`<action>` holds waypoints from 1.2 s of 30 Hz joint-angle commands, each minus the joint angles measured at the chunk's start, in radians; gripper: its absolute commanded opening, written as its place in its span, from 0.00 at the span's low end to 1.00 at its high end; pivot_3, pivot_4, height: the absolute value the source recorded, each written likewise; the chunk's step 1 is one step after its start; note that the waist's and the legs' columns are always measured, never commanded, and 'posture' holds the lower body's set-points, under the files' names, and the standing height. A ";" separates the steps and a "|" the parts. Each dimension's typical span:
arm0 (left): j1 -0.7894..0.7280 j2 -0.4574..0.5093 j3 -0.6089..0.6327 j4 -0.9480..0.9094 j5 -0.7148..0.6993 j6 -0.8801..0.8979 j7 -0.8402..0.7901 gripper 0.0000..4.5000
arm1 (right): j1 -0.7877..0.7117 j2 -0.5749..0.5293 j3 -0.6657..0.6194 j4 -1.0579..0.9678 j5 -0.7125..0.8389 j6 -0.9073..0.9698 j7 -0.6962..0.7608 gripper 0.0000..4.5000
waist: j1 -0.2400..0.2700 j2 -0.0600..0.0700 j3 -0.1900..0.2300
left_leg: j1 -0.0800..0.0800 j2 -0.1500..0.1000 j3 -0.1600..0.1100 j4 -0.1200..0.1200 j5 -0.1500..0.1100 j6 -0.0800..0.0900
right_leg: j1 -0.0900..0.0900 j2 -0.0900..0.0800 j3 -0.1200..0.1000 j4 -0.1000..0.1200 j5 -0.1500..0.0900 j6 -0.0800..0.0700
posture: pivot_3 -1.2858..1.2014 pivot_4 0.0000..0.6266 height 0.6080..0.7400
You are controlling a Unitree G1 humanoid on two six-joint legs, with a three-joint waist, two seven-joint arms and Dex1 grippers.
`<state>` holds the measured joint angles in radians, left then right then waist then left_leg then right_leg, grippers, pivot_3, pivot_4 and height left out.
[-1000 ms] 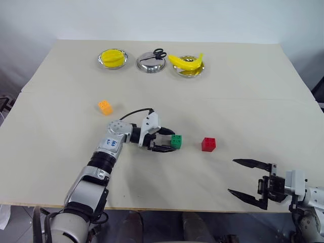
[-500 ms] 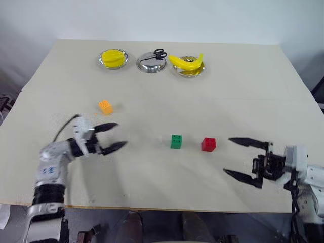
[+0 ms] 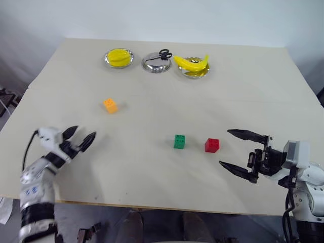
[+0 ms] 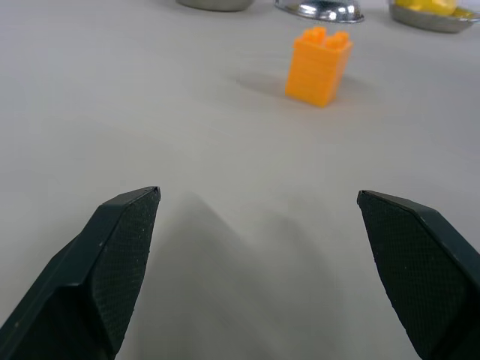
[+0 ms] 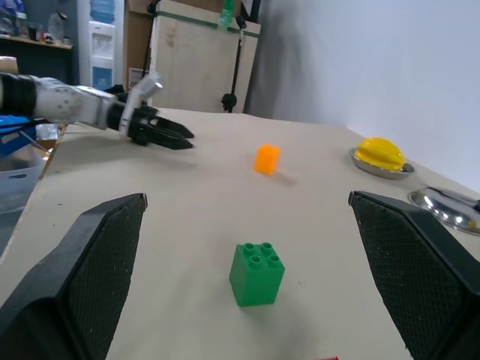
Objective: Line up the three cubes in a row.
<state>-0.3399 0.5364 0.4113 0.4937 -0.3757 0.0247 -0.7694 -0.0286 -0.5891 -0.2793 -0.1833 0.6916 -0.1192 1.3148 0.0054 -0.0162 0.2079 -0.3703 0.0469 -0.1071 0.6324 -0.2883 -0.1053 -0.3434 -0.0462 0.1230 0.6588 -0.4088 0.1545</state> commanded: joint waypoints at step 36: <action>-0.599 0.062 -0.243 0.610 0.186 -0.300 -0.602 0.33 | 0.149 -0.036 -0.072 -0.114 0.015 -0.004 -0.071 1.00 | -0.032 0.000 0.000 | -0.008 0.001 0.003 -0.002 0.002 -0.004 | -0.013 -0.001 -0.009 0.005 -0.001 -0.002 | 0.52 0.24 1.00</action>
<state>-0.9456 0.5967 0.1834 1.1664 -0.1631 -0.2413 -1.2445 0.1085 -0.6037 -0.3079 -0.2722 0.6900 -0.1119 1.2372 -0.0268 -0.0166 0.2079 -0.3782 0.0477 -0.1038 0.6307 -0.2859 -0.1093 -0.3565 -0.0473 0.1141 0.6636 -0.4094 0.1526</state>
